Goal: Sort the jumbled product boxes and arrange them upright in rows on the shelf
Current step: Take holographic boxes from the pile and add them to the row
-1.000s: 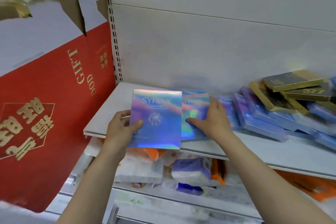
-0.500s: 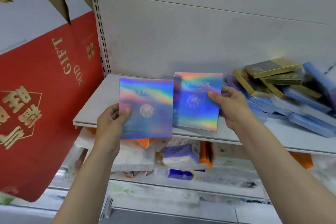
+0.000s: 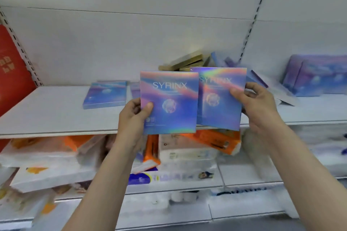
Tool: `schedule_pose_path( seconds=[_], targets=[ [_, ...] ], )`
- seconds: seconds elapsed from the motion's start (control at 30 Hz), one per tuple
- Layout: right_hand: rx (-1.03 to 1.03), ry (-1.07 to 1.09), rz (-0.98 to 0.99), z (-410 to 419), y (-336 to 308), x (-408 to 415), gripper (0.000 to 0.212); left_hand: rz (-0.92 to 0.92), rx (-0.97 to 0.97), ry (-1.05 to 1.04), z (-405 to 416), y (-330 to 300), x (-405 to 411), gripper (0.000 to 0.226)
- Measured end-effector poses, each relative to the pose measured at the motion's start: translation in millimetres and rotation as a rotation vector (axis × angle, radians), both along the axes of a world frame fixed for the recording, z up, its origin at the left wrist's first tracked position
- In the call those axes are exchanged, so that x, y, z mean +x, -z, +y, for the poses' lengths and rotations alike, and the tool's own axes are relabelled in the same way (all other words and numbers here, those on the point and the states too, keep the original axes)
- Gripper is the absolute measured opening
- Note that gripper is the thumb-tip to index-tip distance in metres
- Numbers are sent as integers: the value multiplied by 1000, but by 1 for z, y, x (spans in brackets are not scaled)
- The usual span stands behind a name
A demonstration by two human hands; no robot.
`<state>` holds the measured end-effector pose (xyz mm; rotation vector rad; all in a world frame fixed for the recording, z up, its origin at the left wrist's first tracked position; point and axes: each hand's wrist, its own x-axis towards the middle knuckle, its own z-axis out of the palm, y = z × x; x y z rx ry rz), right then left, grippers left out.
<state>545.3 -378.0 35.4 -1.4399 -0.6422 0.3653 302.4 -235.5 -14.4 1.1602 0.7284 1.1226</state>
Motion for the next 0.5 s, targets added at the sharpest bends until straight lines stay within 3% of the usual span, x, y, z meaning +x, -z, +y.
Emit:
schedule_pose_path(
  seconds=[0.17,0.5],
  targets=[
    [96,70,20,-105,6,82,17,-17,45,83,-75,3,100,20],
    [86,201,70,-225,19,210,22,12,32,221,-159,10,254,22]
  ],
)
